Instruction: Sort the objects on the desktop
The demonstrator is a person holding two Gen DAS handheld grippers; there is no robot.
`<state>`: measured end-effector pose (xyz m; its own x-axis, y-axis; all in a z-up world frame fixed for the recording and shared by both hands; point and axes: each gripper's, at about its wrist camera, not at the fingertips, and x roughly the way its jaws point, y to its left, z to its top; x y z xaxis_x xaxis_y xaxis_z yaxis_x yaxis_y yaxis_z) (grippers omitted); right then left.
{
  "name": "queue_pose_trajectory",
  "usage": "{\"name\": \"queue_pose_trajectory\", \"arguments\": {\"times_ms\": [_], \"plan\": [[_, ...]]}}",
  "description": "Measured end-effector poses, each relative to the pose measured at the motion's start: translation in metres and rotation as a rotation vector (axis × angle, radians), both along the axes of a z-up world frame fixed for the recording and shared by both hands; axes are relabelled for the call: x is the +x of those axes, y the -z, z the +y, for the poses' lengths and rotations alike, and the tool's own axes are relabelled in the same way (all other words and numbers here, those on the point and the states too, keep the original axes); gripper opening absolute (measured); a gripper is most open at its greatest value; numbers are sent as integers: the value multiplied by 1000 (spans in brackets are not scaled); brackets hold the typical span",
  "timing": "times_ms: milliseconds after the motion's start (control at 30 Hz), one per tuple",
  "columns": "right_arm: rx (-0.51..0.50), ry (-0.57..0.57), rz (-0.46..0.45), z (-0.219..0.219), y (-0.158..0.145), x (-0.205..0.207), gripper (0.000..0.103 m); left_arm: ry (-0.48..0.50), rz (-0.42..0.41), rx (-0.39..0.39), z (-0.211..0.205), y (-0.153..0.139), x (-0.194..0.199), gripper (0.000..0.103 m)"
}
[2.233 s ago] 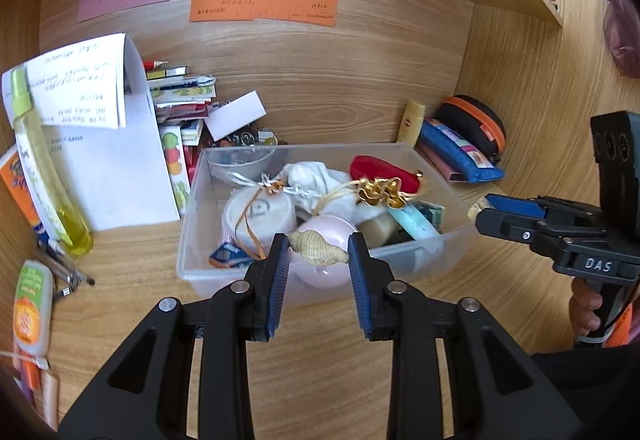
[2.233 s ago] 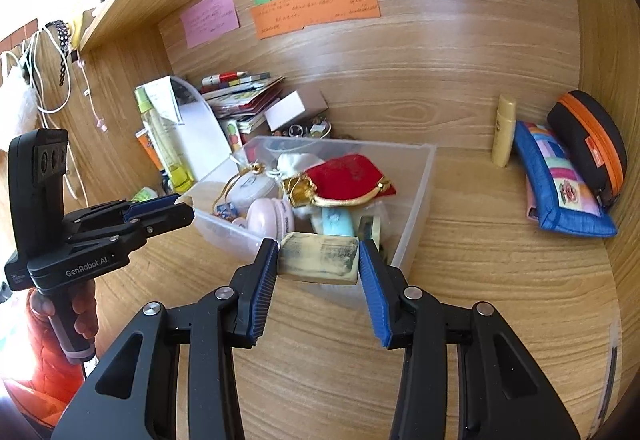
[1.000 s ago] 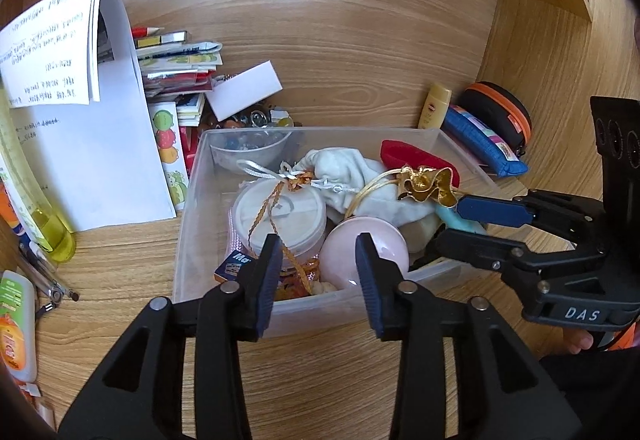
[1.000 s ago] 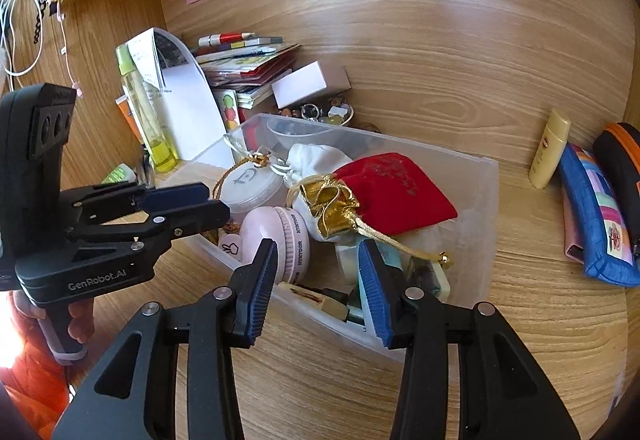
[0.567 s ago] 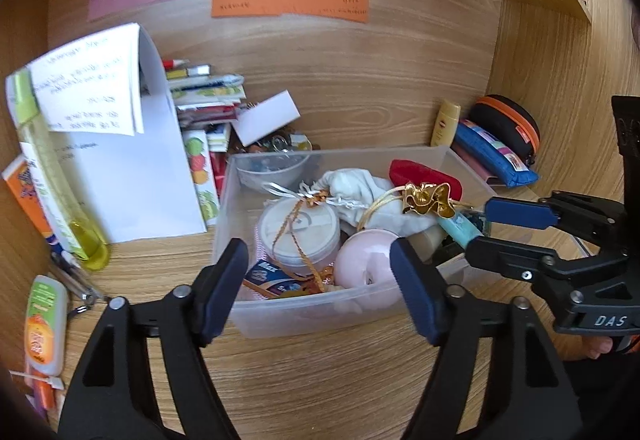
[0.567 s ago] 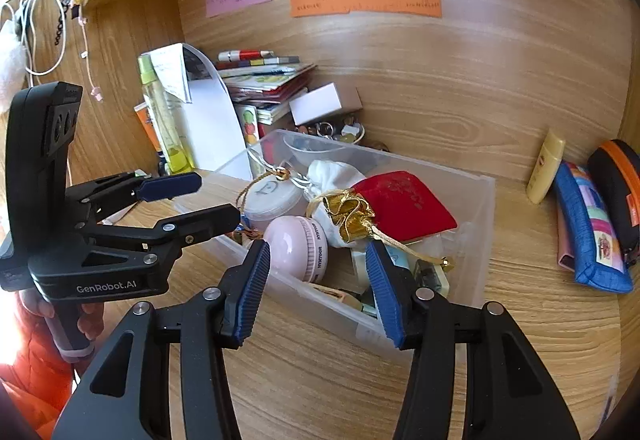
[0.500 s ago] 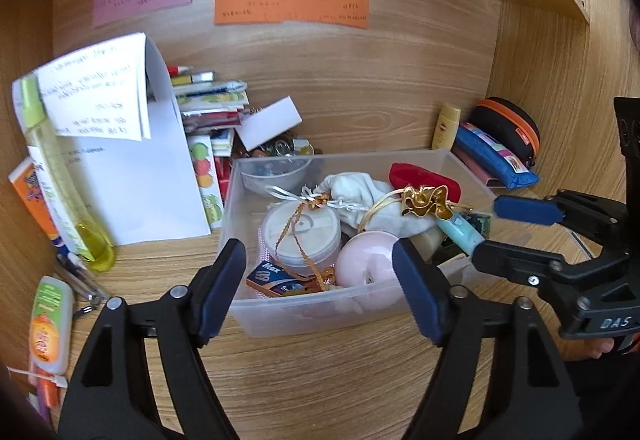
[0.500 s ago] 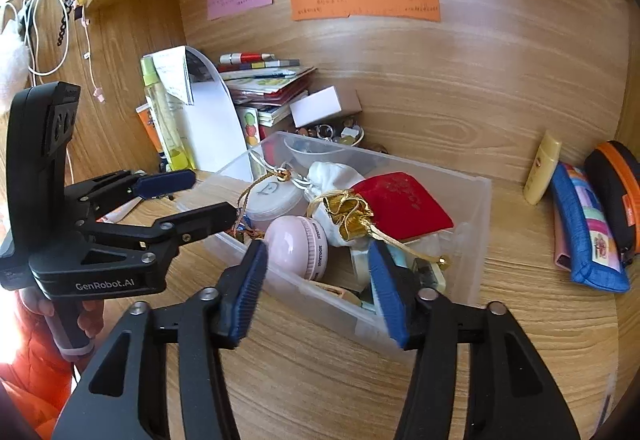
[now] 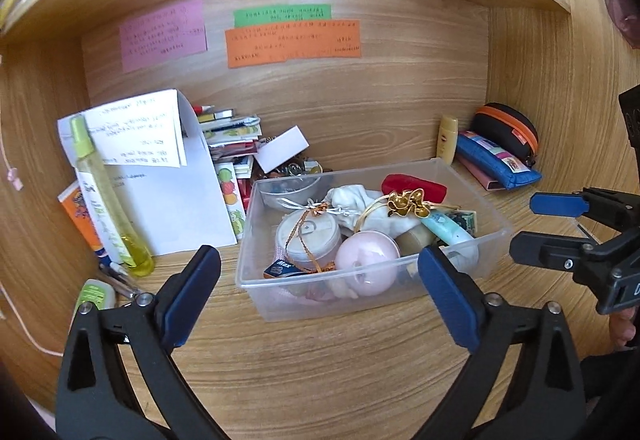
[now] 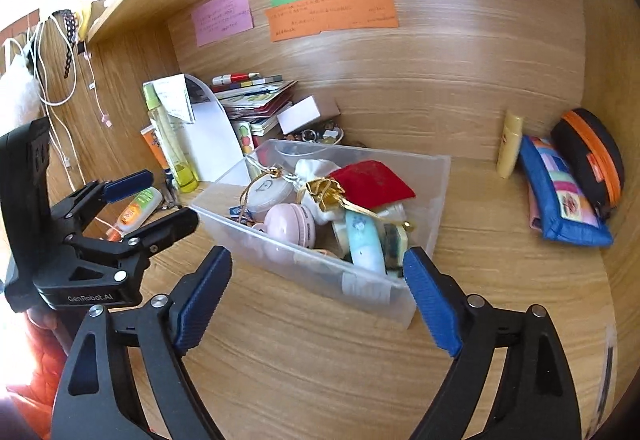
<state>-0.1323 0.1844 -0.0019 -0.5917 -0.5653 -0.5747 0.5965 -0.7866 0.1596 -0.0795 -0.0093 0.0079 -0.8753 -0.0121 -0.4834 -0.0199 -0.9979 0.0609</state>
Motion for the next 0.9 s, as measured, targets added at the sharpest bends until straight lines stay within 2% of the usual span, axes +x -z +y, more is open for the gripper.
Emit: {"name": "queue_pose_trajectory", "arguments": {"times_ms": [200,367,533,733,900], "plan": [[20,37,31,11,-3,17,87,-29,59,22,8,-8,19,102],[36,50,83,17,-5,36,89,-17,98,47,16,-9,31,102],[40,74,101,25,-4,46,96,-48,112,28,22,-6,38,102],[40,80,101,31,-4,50,97,-25,96,57,26,-2,41,102],[52,86,120,33,-7,54,97,-26,136,33,35,-4,47,102]]}}
